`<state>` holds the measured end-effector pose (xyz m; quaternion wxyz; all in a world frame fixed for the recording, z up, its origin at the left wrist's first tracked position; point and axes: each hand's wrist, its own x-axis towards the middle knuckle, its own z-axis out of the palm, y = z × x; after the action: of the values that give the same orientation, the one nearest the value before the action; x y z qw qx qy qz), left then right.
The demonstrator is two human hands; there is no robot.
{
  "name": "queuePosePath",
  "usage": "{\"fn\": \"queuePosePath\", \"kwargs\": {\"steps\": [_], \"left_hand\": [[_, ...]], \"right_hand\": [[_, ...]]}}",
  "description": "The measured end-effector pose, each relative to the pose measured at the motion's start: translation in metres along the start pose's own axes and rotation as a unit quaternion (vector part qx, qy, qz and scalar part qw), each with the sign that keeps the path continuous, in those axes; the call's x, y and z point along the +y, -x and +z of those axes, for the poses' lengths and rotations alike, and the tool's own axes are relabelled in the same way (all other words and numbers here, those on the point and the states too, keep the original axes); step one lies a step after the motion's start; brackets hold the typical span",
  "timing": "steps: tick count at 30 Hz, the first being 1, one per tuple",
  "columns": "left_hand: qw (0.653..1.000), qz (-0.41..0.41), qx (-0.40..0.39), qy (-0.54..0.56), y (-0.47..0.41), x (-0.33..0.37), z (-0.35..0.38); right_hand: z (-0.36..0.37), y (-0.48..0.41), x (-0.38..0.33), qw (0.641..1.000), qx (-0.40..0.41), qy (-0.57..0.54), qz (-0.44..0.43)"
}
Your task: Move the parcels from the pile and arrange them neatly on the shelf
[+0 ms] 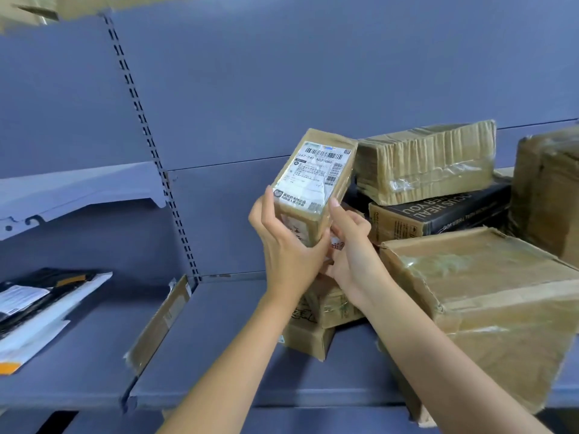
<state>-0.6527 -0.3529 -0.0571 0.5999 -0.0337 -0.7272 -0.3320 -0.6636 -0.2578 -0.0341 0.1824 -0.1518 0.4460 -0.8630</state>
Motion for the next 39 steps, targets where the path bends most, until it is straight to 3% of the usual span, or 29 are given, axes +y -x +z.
{"fn": "queuePosePath", "kwargs": {"steps": [3,6,9,12,15,26,39], "left_hand": [[0.998,0.065,-0.01,-0.009,0.017,-0.003,-0.014],[0.995,0.057,-0.081,0.026,0.023,-0.008,-0.04],[0.987,-0.07,-0.087,0.115,0.012,-0.007,-0.071],[0.952,-0.207,-0.058,0.218,-0.017,-0.01,-0.096],[0.93,-0.244,-0.088,0.259,-0.042,-0.022,-0.11],[0.911,-0.284,-0.144,0.263,0.008,-0.021,-0.074],[0.928,-0.288,-0.165,0.169,0.066,0.092,-0.088]], "right_hand": [[0.005,-0.002,0.004,1.0,-0.02,-0.002,-0.021],[0.007,-0.002,0.013,0.998,-0.023,0.031,-0.047],[0.003,-0.001,0.023,0.992,-0.076,0.069,-0.077],[0.0,0.004,0.034,0.979,-0.168,0.1,-0.065],[-0.003,0.008,0.044,0.969,-0.213,0.123,-0.039],[-0.045,0.037,0.048,0.979,-0.143,0.144,-0.002],[-0.102,0.167,0.006,0.976,-0.127,0.171,0.039]]}}
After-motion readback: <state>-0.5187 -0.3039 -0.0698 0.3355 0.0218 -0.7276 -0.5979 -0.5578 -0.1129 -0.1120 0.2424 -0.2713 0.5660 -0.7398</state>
